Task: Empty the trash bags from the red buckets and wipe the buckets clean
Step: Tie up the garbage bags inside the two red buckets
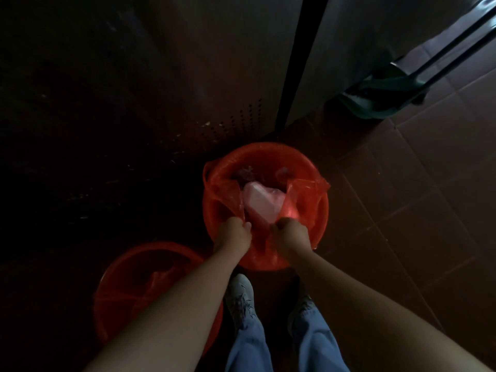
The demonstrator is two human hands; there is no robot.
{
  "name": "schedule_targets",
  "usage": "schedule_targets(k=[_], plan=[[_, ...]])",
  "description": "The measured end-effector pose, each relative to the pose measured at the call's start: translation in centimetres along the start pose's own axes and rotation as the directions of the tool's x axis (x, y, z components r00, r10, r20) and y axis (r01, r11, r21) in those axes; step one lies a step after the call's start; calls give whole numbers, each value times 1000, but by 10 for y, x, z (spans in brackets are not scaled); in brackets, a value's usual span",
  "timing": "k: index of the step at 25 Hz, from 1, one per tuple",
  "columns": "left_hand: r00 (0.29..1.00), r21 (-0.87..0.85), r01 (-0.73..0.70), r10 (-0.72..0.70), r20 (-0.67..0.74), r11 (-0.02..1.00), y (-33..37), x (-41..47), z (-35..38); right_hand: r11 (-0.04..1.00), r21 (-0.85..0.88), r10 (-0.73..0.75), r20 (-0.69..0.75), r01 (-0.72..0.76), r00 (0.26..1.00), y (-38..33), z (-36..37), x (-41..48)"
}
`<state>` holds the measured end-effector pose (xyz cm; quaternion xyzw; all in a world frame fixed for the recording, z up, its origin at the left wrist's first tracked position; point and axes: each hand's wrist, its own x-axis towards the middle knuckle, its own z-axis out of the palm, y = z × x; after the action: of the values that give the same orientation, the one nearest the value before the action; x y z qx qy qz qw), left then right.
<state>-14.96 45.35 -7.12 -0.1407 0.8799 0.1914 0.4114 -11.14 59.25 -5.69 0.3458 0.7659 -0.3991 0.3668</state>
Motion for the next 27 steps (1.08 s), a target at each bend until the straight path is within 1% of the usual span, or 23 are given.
schedule_targets(k=[2, 4, 6, 9, 11, 13, 15, 17, 20, 23, 25, 27], plan=[[1000, 44, -7, 7, -2, 999, -3, 5, -12, 998, -69, 2, 15, -1, 1000, -3, -8, 5], [999, 52, -18, 21, -46, 998, -6, 11, -25, 990, -141, -27, -31, 22, 999, -5, -24, 9], [986, 14, -45, 47, -158, 999, -3, 19, -42, 985, -151, -107, -120, 88, 987, -14, -43, 13], [931, -43, -118, 95, -353, 992, 6, 44, -67, 966, -144, -247, -297, 213, 922, -34, -72, 30], [905, 2, -94, 86, -416, 996, 13, 66, -79, 951, -204, -293, -367, 231, 883, -45, -85, 53], [911, 64, -17, 41, -409, 998, 16, 86, -85, 936, -296, -298, -374, 192, 878, -47, -95, 75], [931, 64, 24, 1, -364, 998, 16, 105, -83, 928, -346, -257, -333, 136, 907, -46, -100, 94], [937, 35, -6, 18, -350, 999, 12, 120, -78, 929, -348, -240, -306, 127, 921, -41, -100, 109], [926, 11, -60, 60, -373, 998, 6, 127, -76, 941, -317, -242, -389, 118, 889, -35, -100, 121], [912, -14, -117, 101, -399, 993, 6, 127, -78, 940, -301, -278, -410, 159, 869, -35, -105, 120], [906, -59, -134, 99, -412, 989, 13, 123, -80, 923, -324, -332, -390, 210, 859, -39, -103, 118], [907, -98, -175, 122, -403, 980, 23, 115, -80, 899, -326, -402, -345, 293, 848, -44, -92, 114]])
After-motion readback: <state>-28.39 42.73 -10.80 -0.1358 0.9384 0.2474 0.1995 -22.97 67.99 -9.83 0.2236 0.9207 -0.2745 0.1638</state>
